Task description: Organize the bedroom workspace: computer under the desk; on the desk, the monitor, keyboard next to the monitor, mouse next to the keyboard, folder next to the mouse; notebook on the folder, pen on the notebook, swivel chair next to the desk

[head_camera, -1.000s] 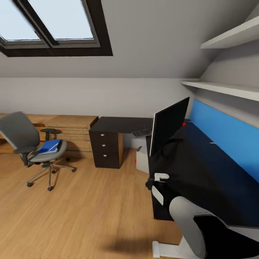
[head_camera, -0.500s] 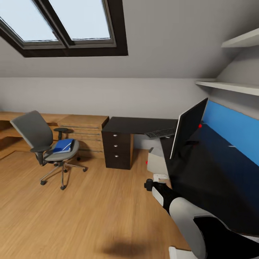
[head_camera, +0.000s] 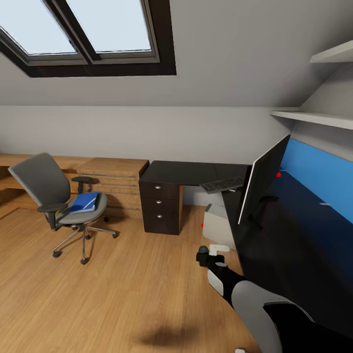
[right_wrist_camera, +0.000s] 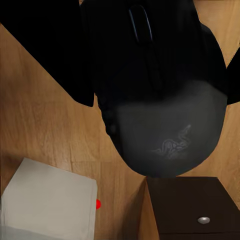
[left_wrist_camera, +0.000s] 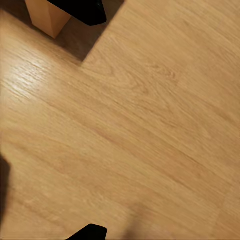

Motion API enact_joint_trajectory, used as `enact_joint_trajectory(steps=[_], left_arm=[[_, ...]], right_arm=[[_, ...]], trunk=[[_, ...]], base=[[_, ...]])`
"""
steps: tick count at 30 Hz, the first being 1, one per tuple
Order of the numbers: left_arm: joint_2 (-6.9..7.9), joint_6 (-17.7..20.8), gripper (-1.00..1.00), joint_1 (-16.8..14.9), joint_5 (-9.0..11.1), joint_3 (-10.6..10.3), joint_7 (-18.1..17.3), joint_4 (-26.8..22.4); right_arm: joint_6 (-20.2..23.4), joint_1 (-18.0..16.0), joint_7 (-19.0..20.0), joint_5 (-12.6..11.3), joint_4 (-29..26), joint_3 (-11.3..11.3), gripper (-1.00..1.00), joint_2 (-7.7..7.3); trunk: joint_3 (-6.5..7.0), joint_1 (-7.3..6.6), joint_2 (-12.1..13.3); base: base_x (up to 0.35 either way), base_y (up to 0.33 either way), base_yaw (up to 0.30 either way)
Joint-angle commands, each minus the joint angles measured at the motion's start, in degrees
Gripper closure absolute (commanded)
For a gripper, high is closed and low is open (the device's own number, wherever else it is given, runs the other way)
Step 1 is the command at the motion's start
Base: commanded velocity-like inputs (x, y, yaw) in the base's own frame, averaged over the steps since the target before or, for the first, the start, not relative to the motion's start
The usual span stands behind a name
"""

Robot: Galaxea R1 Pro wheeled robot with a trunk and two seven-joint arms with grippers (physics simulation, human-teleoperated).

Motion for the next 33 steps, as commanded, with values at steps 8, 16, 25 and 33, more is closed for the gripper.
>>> enact_joint_trajectory(steps=[8, 16, 25, 33], left_arm=[[-0.21, -0.2, -1.00, 0.0, 0.2, -0.1, 0.1, 0.1], [-0.18, -0.2, -1.00, 0.0, 0.2, -0.1, 0.0, 0.1], [-0.17, -0.2, -1.00, 0.0, 0.2, -0.1, 0.0, 0.1], [-0.17, -0.1, -1.00, 0.0, 0.2, -0.1, 0.0, 0.1]], right_arm=[[-3.5, 0.1, 0.0, -0.4, 1.5, 0.0, 1.00, 0.02], [-3.8, 0.1, 1.2, -0.4, 2.6, 0.0, 1.00, 0.02], [-3.9, 0.1, 3.2, -0.6, 2.9, 0.0, 1.00, 0.02], [-3.9, 0.1, 4.1, -0.6, 2.9, 0.0, 1.00, 0.02]], trunk=[[-0.06, 0.00, 0.0], [-0.06, 0.00, 0.0], [-0.06, 0.00, 0.0], [-0.06, 0.00, 0.0]], base=[[0.182, 0.009, 0.000], [0.314, 0.093, 0.000], [0.321, 0.169, 0.000], [0.320, 0.187, 0.000]])
